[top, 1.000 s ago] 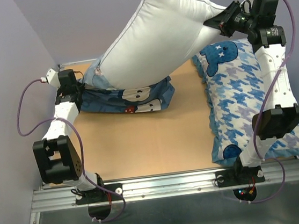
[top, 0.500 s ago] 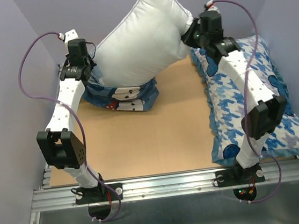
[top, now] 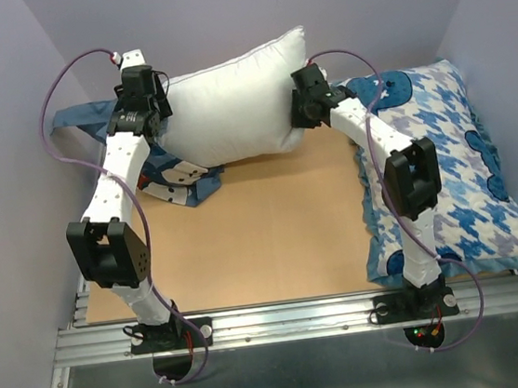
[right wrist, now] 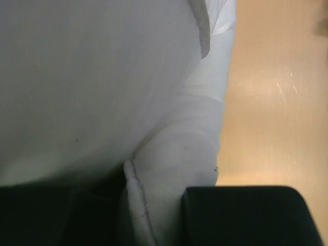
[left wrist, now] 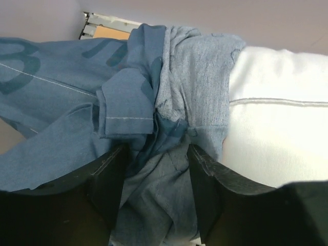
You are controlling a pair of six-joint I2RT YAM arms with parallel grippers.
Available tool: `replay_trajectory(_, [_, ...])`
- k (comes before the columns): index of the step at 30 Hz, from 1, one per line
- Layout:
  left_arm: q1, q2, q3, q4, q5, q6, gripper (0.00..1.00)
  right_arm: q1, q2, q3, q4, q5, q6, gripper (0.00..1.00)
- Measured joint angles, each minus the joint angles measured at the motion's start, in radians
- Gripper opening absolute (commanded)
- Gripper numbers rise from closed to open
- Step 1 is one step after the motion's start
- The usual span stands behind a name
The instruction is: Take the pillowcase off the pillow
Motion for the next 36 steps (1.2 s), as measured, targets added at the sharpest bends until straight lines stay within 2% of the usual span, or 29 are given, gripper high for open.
replay_trajectory(4, [-0.022, -0.103, -0.073, 0.010, -0.018, -0.001, 0.66, -0.013, -0.043, 0.000, -0.012, -0.071, 0.000, 0.01])
replay_trajectory(11, [-0.106, -0.283, -0.096, 0.021, -0.078, 0.015, 0.69, -0.024, -0.211, 0.035, -0.030, -0.361, 0.027, 0.01])
replay_trajectory(14, [-0.108, -0.246, 0.000, 0.005, -0.082, 0.031, 0.66, -0.020, -0.249, 0.098, -0.022, -0.473, 0.051, 0.01])
replay_trajectory(17, [-0.106, -0.121, 0.138, -0.009, -0.056, 0.035, 0.66, -0.013, -0.290, 0.136, -0.014, -0.538, 0.077, 0.01])
replay_trajectory(21, [-0.123, -0.049, 0.142, -0.008, -0.022, 0.025, 0.67, -0.024, -0.327, 0.179, -0.035, -0.546, 0.107, 0.01])
replay_trajectory(25, [-0.167, -0.072, 0.112, -0.002, -0.002, 0.007, 0.68, -0.063, -0.327, 0.228, -0.072, -0.522, 0.135, 0.01])
replay_trajectory(28, [-0.216, -0.151, 0.024, 0.003, -0.016, -0.026, 0.69, -0.085, -0.315, 0.264, -0.086, -0.475, 0.147, 0.01])
replay_trajectory(31, [-0.270, -0.340, -0.236, 0.021, -0.046, -0.102, 0.69, -0.091, -0.306, 0.272, -0.084, -0.434, 0.153, 0.01])
replay_trajectory(34, [-0.296, -0.472, -0.406, 0.010, -0.071, -0.190, 0.69, -0.090, -0.304, 0.268, -0.084, -0.406, 0.154, 0.01])
replay_trajectory(36, [-0.322, -0.549, -0.558, 0.085, -0.116, -0.274, 0.70, -0.085, -0.305, 0.264, -0.080, -0.385, 0.154, 0.00])
